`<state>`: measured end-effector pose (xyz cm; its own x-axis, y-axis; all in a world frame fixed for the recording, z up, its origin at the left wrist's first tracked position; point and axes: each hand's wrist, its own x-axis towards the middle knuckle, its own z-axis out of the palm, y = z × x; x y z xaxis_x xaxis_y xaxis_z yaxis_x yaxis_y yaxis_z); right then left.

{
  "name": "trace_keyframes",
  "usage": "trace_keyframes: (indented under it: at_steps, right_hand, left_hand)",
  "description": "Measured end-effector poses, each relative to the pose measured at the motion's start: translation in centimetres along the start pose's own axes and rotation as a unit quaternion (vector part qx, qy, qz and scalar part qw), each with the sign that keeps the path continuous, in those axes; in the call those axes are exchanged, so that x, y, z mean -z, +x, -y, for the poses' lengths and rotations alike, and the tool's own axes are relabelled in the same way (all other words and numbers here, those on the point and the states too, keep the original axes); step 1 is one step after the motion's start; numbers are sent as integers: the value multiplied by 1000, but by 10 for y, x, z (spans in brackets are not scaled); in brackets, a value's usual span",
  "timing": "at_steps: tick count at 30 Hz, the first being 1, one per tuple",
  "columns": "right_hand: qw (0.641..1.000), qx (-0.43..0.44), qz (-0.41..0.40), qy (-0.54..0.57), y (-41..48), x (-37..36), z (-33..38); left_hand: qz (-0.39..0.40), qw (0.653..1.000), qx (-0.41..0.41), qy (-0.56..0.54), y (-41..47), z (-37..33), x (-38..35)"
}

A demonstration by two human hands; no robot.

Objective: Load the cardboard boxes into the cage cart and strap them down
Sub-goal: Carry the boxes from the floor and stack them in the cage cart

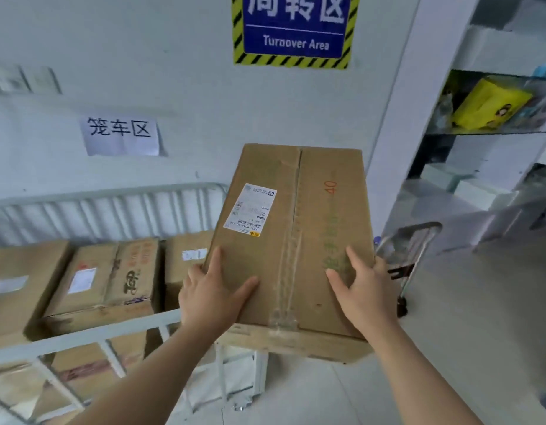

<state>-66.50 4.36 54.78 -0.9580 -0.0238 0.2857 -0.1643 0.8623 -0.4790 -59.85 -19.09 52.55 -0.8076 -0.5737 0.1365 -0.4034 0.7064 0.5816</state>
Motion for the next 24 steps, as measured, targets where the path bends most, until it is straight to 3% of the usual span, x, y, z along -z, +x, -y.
trace_keyframes:
  at_steps: [10, 17, 24]
  right_hand:
    - [986, 127, 100, 51, 28, -110, 198]
    - [974, 129, 171, 70, 32, -194, 319]
    - [963, 123, 230, 62, 44, -271, 391]
  left_hand:
    - [-75, 989, 120, 42, 76, 150, 118]
    - [-61, 980, 173, 78, 133, 249, 178]
    - [-36, 973, 210, 92, 194, 326, 196]
